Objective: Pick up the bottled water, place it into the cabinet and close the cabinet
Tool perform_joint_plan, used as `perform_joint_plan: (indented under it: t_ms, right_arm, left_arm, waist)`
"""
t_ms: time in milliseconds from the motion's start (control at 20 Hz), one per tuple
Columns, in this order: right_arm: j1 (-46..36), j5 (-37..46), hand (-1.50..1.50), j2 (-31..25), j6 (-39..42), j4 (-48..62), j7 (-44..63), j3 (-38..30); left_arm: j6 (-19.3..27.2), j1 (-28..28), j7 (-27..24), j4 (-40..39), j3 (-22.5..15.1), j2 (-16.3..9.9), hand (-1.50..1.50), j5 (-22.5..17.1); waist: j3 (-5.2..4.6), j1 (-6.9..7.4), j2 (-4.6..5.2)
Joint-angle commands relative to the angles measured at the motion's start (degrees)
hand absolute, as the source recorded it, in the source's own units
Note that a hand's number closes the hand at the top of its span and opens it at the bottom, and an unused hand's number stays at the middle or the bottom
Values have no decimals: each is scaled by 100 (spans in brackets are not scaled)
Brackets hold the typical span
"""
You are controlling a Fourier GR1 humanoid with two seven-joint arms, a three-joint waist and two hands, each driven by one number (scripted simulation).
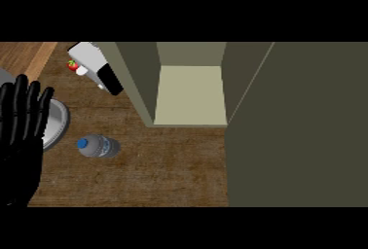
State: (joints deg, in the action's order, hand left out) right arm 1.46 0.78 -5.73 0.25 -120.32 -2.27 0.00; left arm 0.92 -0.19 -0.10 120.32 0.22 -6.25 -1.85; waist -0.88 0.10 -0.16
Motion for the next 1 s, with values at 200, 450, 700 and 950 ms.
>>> perform_joint_plan:
  t_ms: [200, 450, 700, 950]
  right_arm:
    - [373, -343, -150, 71, 140, -686, 103, 55]
    - [1406, -1008, -150, 171, 419, -1106, 1168, 585]
    - [1750, -1056, -150, 166, 298, -1837, 1689, 725]
    - [2651, -1005, -150, 108, 525, -2453, 1693, 1005]
  left_arm:
    - [1290, 278, -453, 287, 626, 411, -150, 1100]
    - [2490, 1096, 214, 416, -218, 618, -150, 664]
    - [3491, 1564, 475, 921, -1632, 622, -150, 1525]
    - [3968, 1953, 379, 769, -2192, 624, -150, 1887]
  waist:
    - [88, -8, -10]
    - [87, -56, -20]
    - [90, -24, -4]
    - [89, -37, -5]
